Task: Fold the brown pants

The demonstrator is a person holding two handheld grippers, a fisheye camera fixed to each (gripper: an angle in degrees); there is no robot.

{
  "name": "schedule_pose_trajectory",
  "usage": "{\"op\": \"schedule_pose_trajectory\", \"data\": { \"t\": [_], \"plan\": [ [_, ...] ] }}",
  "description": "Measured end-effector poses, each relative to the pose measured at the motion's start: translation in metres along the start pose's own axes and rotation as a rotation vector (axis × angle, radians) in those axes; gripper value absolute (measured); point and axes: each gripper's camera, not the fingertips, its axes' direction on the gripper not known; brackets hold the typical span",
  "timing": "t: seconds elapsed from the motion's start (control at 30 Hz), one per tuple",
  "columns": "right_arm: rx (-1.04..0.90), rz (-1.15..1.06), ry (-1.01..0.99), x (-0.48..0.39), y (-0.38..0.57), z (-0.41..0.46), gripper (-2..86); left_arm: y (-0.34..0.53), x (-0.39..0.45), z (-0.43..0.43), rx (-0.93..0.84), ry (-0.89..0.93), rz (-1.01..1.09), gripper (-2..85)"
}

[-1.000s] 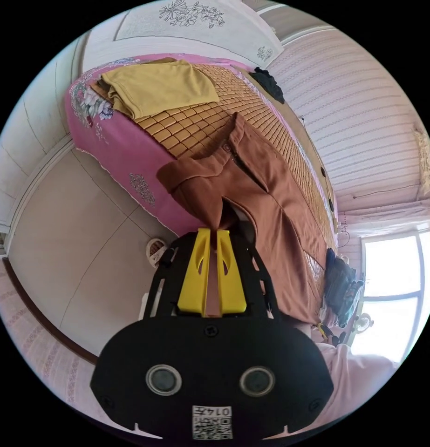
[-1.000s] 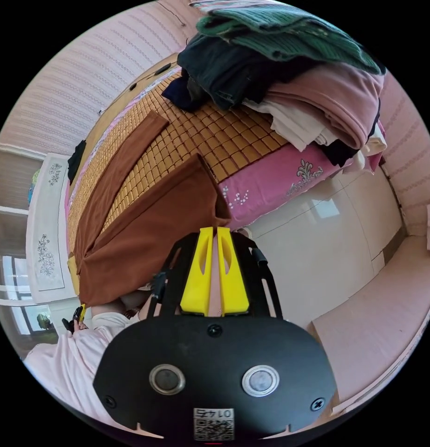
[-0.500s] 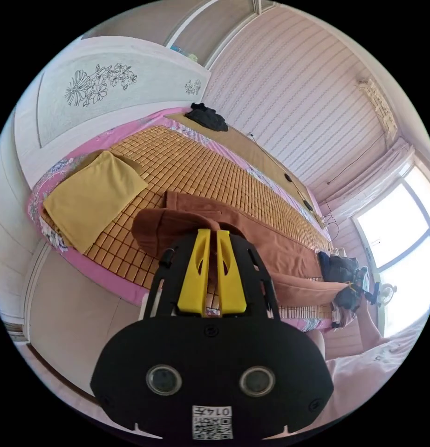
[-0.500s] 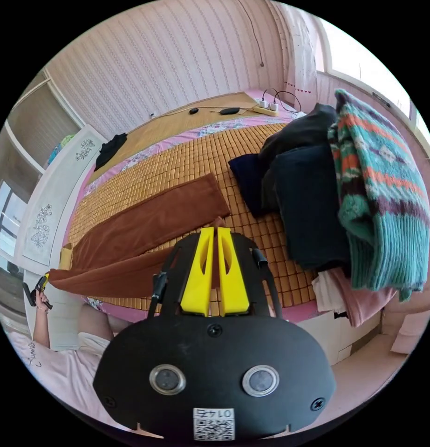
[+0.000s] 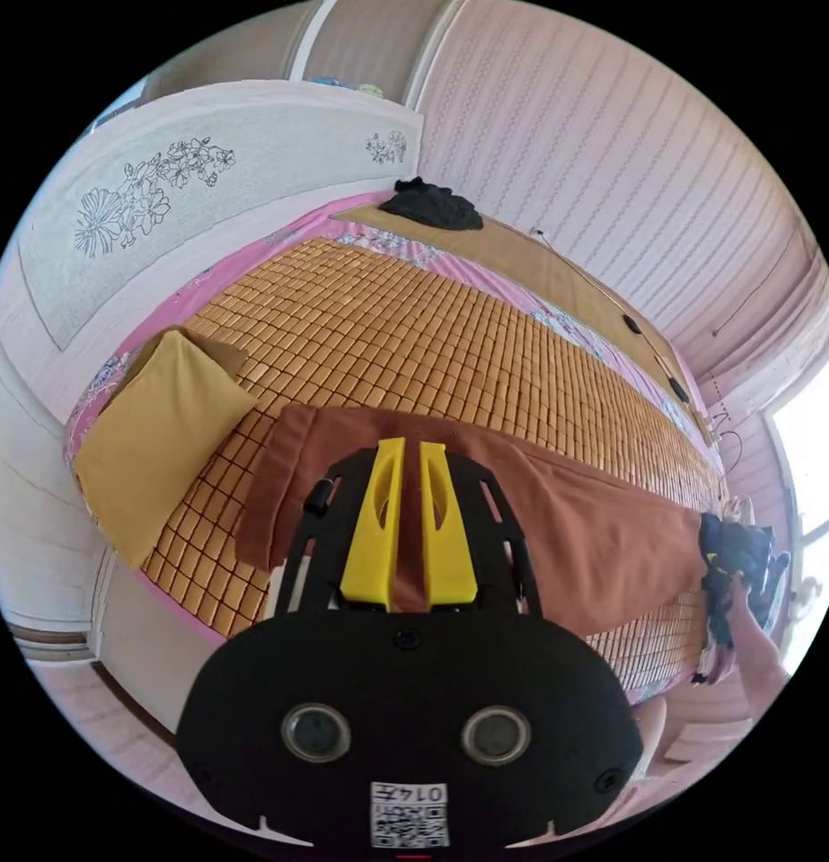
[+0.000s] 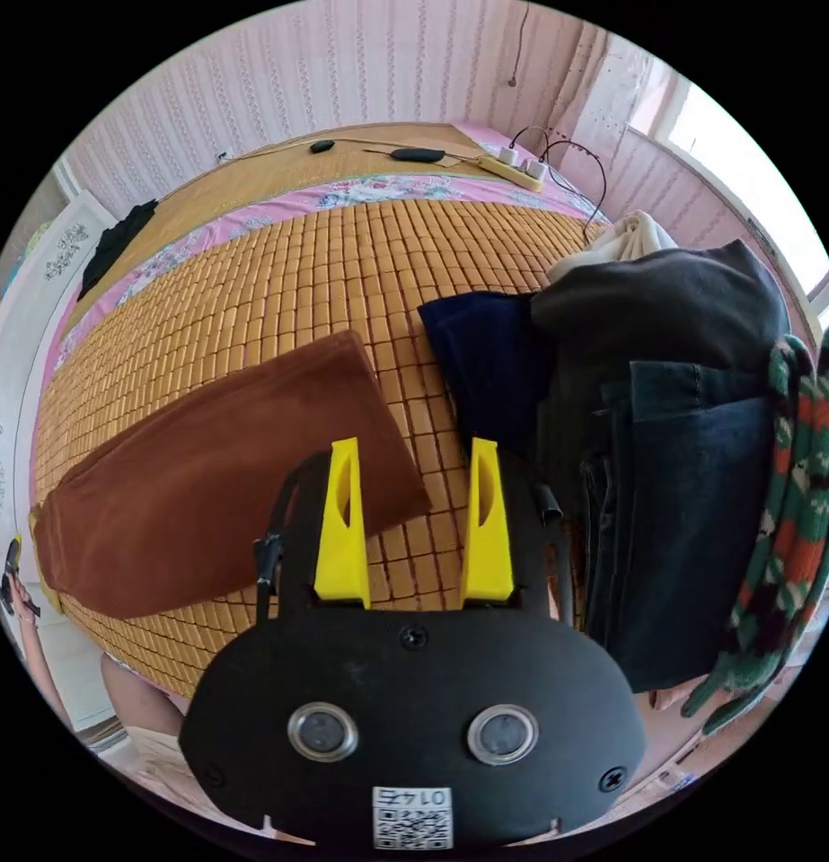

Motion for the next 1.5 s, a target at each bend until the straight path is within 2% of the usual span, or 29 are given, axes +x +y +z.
{"op": "schedule_pose_trajectory", "data": {
  "t": [0.07,0.1,0.17,0.27,0.37,0.6,0.73,0.8,0.87,0.9,0.97,1.13,1.23,1.37,1.43,1.5],
  "plan": [
    [-0.077,0.014,-0.033,0.001,0.005,0.021,16.8,0.019,0.021,0.027,-0.120,-0.033,0.102,0.9],
    [-0.056,0.075,-0.098,0.006,0.008,0.024,16.3,0.023,0.026,0.035,-0.161,-0.054,0.126,0.4],
    [-0.029,0.153,-0.164,0.009,0.008,0.020,13.4,0.036,0.045,0.069,-0.301,-0.198,0.214,-0.6],
    [-0.030,0.171,-0.155,0.003,0.005,0.015,11.2,0.041,0.066,0.089,-0.332,-0.312,0.324,-0.9],
    [-0.053,0.084,-0.153,-0.010,0.003,0.006,5.2,0.033,0.079,0.099,-0.399,-0.358,0.375,-1.0],
    [-0.121,-0.014,-0.098,-0.018,0.053,-0.011,3.9,0.036,0.074,0.099,-0.576,-0.312,0.405,-1.0],
    [-0.158,0.027,-0.130,0.003,0.112,-0.025,3.7,0.074,0.072,0.083,-0.692,-0.299,0.533,-1.0],
    [-0.165,0.082,-0.107,0.018,0.155,-0.040,3.7,0.093,0.066,0.072,-0.716,-0.232,0.539,-1.0],
    [-0.116,0.122,-0.081,0.029,0.181,-0.058,3.7,0.118,0.053,0.060,-0.749,-0.035,0.444,-1.0],
    [-0.094,0.151,-0.096,0.034,0.194,-0.070,3.7,0.123,0.050,0.056,-0.720,-0.015,0.421,-1.0],
    [-0.072,0.172,-0.128,0.034,0.204,-0.087,3.7,0.135,0.040,0.031,-0.551,0.004,0.355,-0.9],
    [0.118,0.026,0.116,-0.031,0.193,-0.145,0.9,0.141,0.018,-0.015,-0.341,0.051,0.272,-0.4],
    [0.250,-0.179,0.072,-0.108,0.174,-0.171,2.3,0.132,-0.003,-0.037,-0.227,-0.023,0.239,2.0],
    [0.250,-0.553,-0.153,-0.246,0.147,-0.169,6.6,0.110,-0.037,-0.045,-0.146,-0.022,0.136,8.1],
    [0.234,-0.730,-0.149,-0.308,0.143,-0.163,7.1,0.100,-0.049,-0.042,-0.143,-0.031,0.100,9.1],
    [0.204,-0.936,-0.063,-0.379,0.140,-0.152,7.7,0.091,-0.059,-0.038,-0.138,-0.051,0.083,9.5]
  ]
}}
